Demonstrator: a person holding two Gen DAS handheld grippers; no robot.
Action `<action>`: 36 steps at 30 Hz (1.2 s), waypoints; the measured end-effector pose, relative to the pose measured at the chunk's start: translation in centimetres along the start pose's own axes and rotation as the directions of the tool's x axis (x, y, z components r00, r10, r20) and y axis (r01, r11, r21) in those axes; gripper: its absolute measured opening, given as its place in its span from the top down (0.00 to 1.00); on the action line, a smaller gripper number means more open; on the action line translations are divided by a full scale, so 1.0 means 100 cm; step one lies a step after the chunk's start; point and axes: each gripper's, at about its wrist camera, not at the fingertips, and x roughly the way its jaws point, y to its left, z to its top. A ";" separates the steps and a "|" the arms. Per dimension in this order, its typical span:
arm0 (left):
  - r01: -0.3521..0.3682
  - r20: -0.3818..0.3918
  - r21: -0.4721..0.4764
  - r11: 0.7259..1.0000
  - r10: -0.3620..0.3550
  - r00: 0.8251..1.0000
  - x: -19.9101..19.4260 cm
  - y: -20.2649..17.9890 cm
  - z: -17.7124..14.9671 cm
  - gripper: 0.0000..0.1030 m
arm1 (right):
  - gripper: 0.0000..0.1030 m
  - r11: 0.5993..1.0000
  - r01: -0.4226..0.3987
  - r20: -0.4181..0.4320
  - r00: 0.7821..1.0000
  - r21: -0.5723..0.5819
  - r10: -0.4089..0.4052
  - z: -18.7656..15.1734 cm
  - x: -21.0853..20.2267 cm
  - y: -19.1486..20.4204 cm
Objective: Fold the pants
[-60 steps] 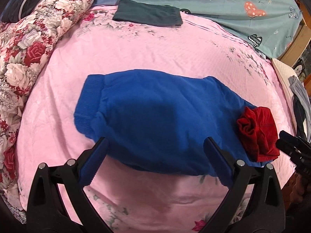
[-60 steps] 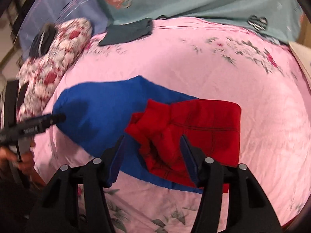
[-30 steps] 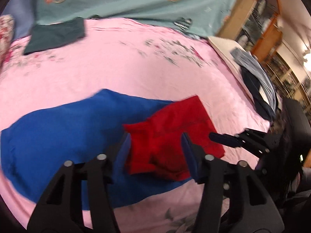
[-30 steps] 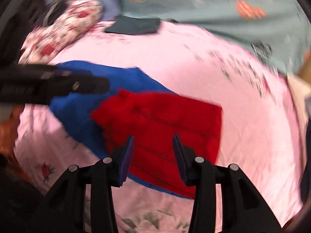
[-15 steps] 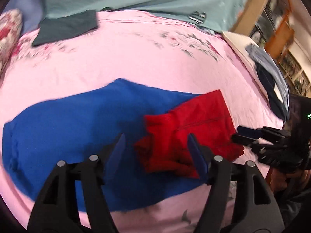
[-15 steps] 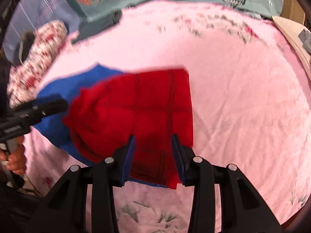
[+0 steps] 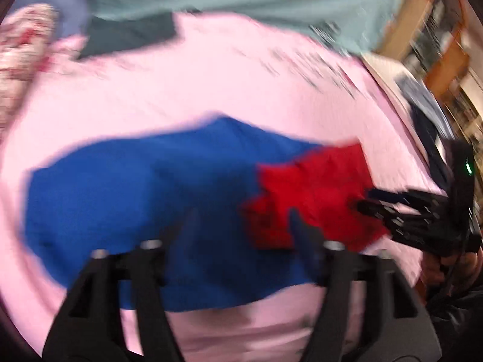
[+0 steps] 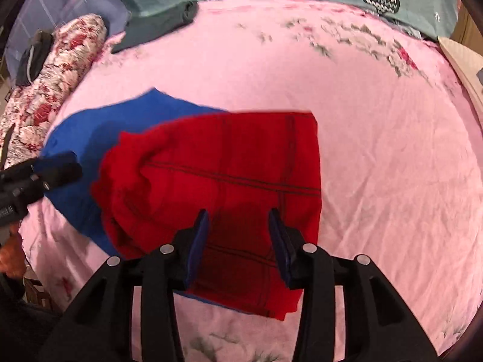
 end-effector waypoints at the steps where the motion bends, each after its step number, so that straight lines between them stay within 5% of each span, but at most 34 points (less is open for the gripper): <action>1: -0.041 0.024 -0.044 0.998 0.042 0.999 -0.013 0.023 0.002 0.27 | 0.59 1.000 -0.007 0.015 1.000 -0.014 0.008 0.003 -0.003 0.005; 7: -0.198 -0.026 -0.319 0.927 0.200 0.979 -0.044 0.150 -0.003 0.30 | 0.59 0.972 -0.068 0.122 0.988 -0.225 0.097 0.022 -0.024 0.080; 10: -0.163 -0.056 -0.411 0.897 0.153 0.987 -0.043 0.185 -0.009 0.30 | 0.59 0.933 -0.105 0.099 0.984 -0.344 0.147 0.026 -0.011 0.126; 15: -0.072 -0.091 -0.495 0.866 0.031 0.995 -0.028 0.207 -0.021 0.32 | 0.59 0.951 -0.058 -0.066 0.997 -0.305 0.040 0.025 0.047 0.139; 19: -0.009 -0.160 -0.469 0.883 -0.075 0.984 -0.001 0.199 -0.025 0.32 | 0.57 0.949 -0.029 -0.054 0.998 -0.315 0.013 0.023 0.057 0.143; 23: -0.025 -0.192 -0.470 0.882 -0.074 0.979 0.009 0.194 -0.024 0.27 | 0.50 0.945 -0.003 -0.053 0.999 -0.326 -0.015 0.019 0.060 0.151; 27: 0.005 -0.192 -0.573 0.820 -0.140 0.971 0.007 0.211 -0.024 0.31 | 0.50 0.951 0.005 -0.048 0.999 -0.309 -0.021 0.016 0.059 0.152; 33: 0.065 -0.172 -0.767 0.638 -0.302 0.938 0.002 0.227 -0.046 0.38 | 0.50 0.959 0.007 -0.040 0.999 -0.284 -0.019 0.015 0.057 0.150; 36: 0.063 -0.150 -0.794 0.605 -0.296 0.943 0.003 0.225 -0.054 0.37 | 0.49 0.960 0.010 -0.041 0.999 -0.281 -0.022 0.015 0.057 0.151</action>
